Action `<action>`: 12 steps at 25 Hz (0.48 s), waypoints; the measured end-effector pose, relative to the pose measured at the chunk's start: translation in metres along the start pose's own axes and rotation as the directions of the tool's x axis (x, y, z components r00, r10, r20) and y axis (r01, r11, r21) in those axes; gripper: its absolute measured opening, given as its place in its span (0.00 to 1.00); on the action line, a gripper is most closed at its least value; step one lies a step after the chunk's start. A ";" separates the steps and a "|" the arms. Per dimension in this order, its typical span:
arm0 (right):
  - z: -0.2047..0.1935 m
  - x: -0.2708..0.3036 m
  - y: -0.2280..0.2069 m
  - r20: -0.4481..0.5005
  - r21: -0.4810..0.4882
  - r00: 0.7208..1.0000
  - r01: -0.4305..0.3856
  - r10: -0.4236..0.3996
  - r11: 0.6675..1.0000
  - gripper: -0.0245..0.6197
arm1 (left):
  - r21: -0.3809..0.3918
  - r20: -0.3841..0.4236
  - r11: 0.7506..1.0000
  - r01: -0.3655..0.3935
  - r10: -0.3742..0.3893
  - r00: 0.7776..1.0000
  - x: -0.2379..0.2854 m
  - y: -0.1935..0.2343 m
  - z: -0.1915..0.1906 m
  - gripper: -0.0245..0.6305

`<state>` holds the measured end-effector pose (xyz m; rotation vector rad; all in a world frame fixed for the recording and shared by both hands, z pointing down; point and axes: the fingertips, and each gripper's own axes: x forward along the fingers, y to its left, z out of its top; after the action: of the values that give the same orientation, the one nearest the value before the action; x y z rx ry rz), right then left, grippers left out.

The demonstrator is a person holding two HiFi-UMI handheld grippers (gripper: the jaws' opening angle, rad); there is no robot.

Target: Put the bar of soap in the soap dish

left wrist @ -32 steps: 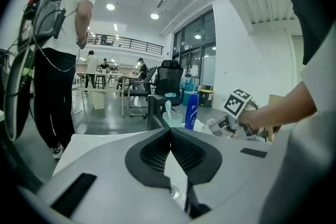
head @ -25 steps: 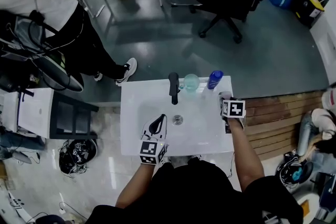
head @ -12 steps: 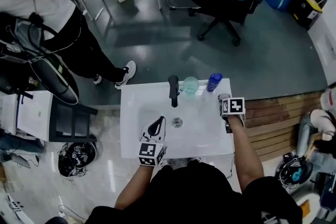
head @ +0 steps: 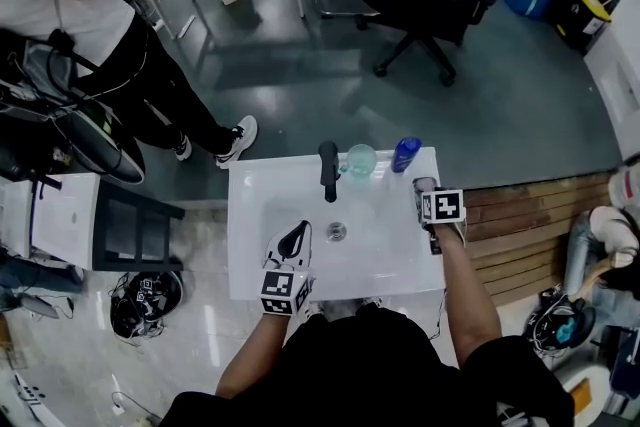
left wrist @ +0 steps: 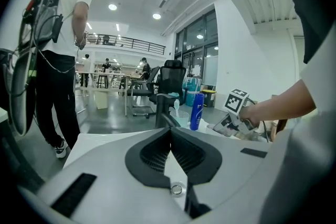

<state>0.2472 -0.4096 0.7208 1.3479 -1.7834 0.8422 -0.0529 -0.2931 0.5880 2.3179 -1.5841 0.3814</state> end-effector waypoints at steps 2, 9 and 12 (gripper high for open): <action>0.010 -0.011 0.002 0.064 -0.013 0.998 0.016 -0.015 1.000 0.35 | 0.003 0.002 1.000 0.002 -0.002 1.000 -0.001 0.000 0.001 0.07; 0.051 -0.075 0.041 0.312 -0.124 0.948 -0.016 0.055 0.992 0.29 | 0.014 0.031 1.000 0.013 -0.013 0.999 -0.004 -0.003 0.012 0.07; 0.069 -0.113 0.068 0.446 -0.156 0.889 -0.030 0.098 0.987 0.21 | 0.023 0.054 1.000 0.012 -0.013 0.998 -0.007 0.001 0.024 0.07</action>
<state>0.1904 -0.3968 0.5837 1.4791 -2.2092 0.4346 -0.0547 -0.2969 0.5634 2.3730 -1.5973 0.3373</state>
